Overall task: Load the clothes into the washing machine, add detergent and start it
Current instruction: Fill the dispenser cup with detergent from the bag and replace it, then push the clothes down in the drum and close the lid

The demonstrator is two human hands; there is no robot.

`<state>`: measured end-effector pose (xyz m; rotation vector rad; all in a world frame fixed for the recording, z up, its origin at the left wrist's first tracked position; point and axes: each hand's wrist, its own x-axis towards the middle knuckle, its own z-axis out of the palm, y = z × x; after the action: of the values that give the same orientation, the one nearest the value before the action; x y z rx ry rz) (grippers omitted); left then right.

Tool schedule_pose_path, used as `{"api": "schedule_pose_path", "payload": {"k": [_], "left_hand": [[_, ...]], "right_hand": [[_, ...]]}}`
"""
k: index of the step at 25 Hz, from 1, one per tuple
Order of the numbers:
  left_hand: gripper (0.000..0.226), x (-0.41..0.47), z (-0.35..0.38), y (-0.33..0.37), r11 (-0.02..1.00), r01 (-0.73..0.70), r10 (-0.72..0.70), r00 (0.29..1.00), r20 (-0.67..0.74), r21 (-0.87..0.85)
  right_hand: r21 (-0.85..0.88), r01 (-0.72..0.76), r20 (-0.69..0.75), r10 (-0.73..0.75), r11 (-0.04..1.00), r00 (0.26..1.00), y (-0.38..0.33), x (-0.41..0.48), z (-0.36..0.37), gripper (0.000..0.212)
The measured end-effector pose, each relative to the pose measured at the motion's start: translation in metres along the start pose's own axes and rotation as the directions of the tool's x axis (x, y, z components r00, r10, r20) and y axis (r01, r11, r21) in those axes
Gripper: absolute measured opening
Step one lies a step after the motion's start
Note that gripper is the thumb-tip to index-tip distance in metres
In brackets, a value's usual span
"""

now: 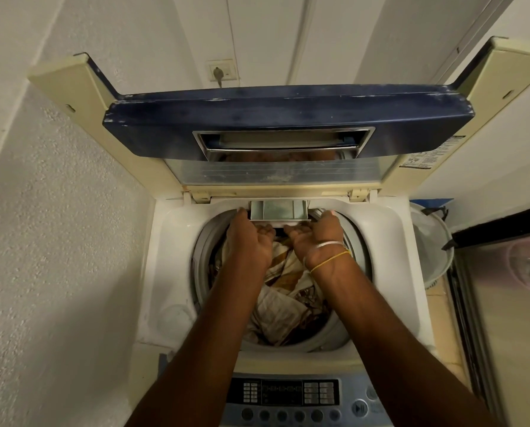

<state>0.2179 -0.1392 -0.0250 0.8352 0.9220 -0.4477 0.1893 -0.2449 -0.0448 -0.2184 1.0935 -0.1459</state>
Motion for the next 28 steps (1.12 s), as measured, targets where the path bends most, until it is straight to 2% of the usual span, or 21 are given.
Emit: {"api": "schedule_pose_path", "payload": {"k": [2,7,14,16,19,23,28], "left_hand": [[0.043,-0.003,0.003,0.005,0.999,-0.017,0.016,0.999,0.032,0.044],[0.061,0.009,0.012,0.013,0.995,0.054,-0.049,0.997,0.057,-0.086],[0.064,0.010,0.015,0.016,0.982,0.091,-0.073,0.991,0.112,-0.163],[0.066,0.012,0.014,0.015,0.982,0.081,-0.062,0.992,0.112,-0.171],[0.066,0.013,0.009,0.014,0.990,0.067,-0.051,0.990,0.131,-0.123],[0.064,0.012,0.000,0.013,0.998,0.050,-0.042,0.985,0.165,-0.045],[0.058,0.000,-0.005,0.010,0.998,0.063,-0.061,0.985,0.162,-0.007]], "right_hand": [[0.037,-0.022,-0.003,0.022,0.999,1.000,-0.006,0.002,0.009,0.057],[0.023,-0.061,0.003,0.061,0.998,0.998,-0.018,0.006,0.024,0.065],[0.016,-0.049,0.108,0.047,0.999,0.993,-0.023,-0.011,0.027,0.073],[-0.034,-0.045,0.149,0.050,0.998,0.988,-0.022,-0.011,0.019,0.076],[-0.140,-0.017,0.206,0.046,0.990,0.978,-0.019,-0.005,-0.006,0.078],[-0.182,-0.016,0.250,0.062,0.983,0.966,-0.014,0.000,-0.028,0.076],[-0.221,-0.007,0.224,0.058,0.975,0.973,-0.010,-0.006,-0.022,0.067]]}}
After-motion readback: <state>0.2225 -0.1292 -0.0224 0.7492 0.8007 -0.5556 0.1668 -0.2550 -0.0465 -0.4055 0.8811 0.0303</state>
